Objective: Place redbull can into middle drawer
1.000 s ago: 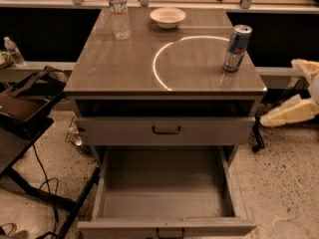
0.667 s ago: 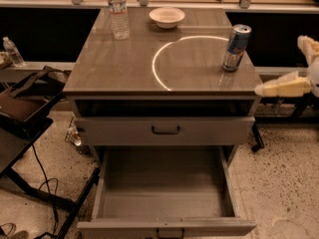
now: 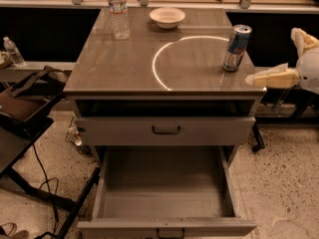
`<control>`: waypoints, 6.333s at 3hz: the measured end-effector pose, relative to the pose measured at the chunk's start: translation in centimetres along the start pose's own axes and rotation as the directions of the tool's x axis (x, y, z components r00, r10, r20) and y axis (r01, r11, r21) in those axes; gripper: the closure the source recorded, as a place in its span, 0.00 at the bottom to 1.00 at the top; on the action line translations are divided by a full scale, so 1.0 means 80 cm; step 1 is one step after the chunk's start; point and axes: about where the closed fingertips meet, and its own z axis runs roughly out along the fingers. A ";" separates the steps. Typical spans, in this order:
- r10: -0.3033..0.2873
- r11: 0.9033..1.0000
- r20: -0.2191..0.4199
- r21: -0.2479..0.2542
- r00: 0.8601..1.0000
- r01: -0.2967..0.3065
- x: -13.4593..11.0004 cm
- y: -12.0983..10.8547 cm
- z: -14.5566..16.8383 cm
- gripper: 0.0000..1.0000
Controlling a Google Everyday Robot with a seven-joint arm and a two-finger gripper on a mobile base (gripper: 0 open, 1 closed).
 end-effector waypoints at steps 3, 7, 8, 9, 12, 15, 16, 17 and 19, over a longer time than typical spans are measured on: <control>0.185 0.982 0.066 -0.054 0.980 -0.182 0.006 -0.045 0.112 0.00; 0.222 0.972 0.117 -0.099 0.968 -0.211 0.021 -0.047 0.203 0.80; 0.223 0.972 0.118 -0.103 0.968 -0.211 0.020 -0.045 0.206 1.00; 0.222 0.972 0.118 -0.105 0.968 -0.211 0.019 -0.044 0.207 1.00; 0.139 0.983 0.084 -0.136 0.987 -0.127 -0.015 0.044 0.003 1.00; 0.146 0.938 0.080 -0.329 0.986 -0.112 0.125 0.110 -0.031 1.00; 0.141 0.929 0.091 -0.356 0.986 -0.100 0.139 0.145 -0.035 1.00; 0.142 0.884 0.124 -0.462 0.982 -0.070 0.165 0.236 -0.041 1.00; 0.247 0.753 0.158 -0.652 0.956 -0.087 0.231 0.412 0.010 1.00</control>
Offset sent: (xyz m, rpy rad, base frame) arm 0.0992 0.0180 0.0028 0.2199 0.1092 0.0322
